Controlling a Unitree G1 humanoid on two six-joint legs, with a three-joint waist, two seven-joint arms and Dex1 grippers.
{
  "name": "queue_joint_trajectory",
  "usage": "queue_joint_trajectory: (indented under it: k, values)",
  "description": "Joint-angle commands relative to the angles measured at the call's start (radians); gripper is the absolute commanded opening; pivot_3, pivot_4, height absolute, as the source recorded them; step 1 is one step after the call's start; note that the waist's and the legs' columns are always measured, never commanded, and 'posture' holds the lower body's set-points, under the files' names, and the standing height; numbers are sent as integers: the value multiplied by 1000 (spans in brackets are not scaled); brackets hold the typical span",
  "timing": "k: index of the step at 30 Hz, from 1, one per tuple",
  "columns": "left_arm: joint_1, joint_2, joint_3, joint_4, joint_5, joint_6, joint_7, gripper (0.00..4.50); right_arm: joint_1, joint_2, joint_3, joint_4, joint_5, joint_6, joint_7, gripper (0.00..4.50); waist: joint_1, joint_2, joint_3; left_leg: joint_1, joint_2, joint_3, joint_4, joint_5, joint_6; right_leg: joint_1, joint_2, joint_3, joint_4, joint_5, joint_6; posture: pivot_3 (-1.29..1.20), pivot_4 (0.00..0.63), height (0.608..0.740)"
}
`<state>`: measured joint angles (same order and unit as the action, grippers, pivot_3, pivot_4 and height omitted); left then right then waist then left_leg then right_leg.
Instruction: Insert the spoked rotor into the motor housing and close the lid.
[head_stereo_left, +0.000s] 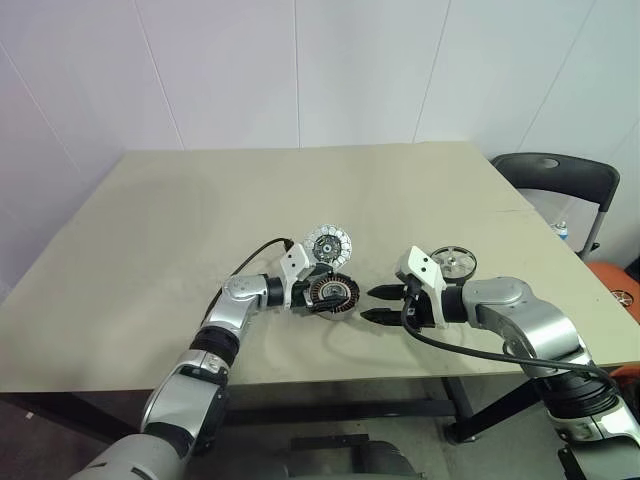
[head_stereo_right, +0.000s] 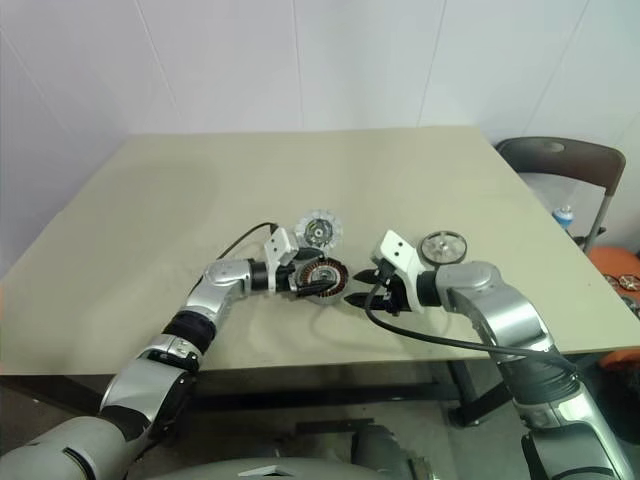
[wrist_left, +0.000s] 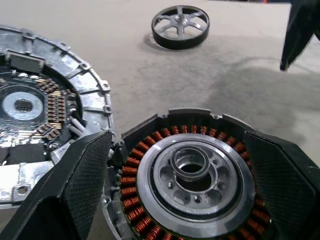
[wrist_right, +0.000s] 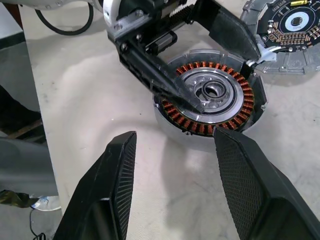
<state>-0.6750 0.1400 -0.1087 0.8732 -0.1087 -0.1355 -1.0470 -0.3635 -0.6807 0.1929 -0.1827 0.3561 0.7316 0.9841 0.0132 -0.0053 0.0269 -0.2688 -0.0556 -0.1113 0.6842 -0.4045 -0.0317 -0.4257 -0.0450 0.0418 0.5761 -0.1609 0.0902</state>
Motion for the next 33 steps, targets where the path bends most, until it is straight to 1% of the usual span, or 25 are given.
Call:
queue_joint_trajectory:
  k: [1,3,5,8,9,13,14,23,33]
  values:
    - [-37,-4,30,-53,-41,20,-4,4092,-27,9,-1,2,-4,-18,-1,2564,0,0,0,0,0,0,0,0,0,0,0,0,0,0,0,0,0,740]
    - [-37,-3,30,-55,-40,24,-3,3600,-29,9,1,6,-5,-21,0,2564,0,0,0,0,0,0,0,0,0,0,0,0,0,0,0,0,0,740]
    - [-37,-3,29,-55,-40,27,-1,2850,-31,9,3,9,-6,-23,0,2564,0,0,0,0,0,0,0,0,0,0,0,0,0,0,0,0,0,740]
    - [-36,-1,17,-45,-19,18,18,1814,-31,9,4,8,-10,-24,-1,2564,0,0,0,0,0,0,0,0,0,0,0,0,0,0,0,0,0,740]
    - [-36,-1,12,-39,-10,11,26,1532,-30,9,5,7,-11,-25,-1,2564,0,0,0,0,0,0,0,0,0,0,0,0,0,0,0,0,0,740]
    - [-33,-7,0,-21,17,-13,59,93,-27,12,9,1,-15,-25,-2,2564,0,0,0,0,0,0,0,0,0,0,0,0,0,0,0,0,0,740]
    - [-33,-8,-1,-19,21,-17,62,39,-27,13,10,-1,-15,-24,-3,2564,0,0,0,0,0,0,0,0,0,0,0,0,0,0,0,0,0,740]
    - [-20,-11,-12,-19,33,-1,39,39,-24,14,13,-3,-18,-27,-8,2564,0,0,0,0,0,0,0,0,0,-1,0,0,0,0,0,0,0,740]
    - [4,15,-63,-32,68,23,-6,39,-19,17,14,-4,-19,-27,-24,2564,0,0,0,0,0,0,0,0,0,-1,0,0,0,0,0,0,0,740]
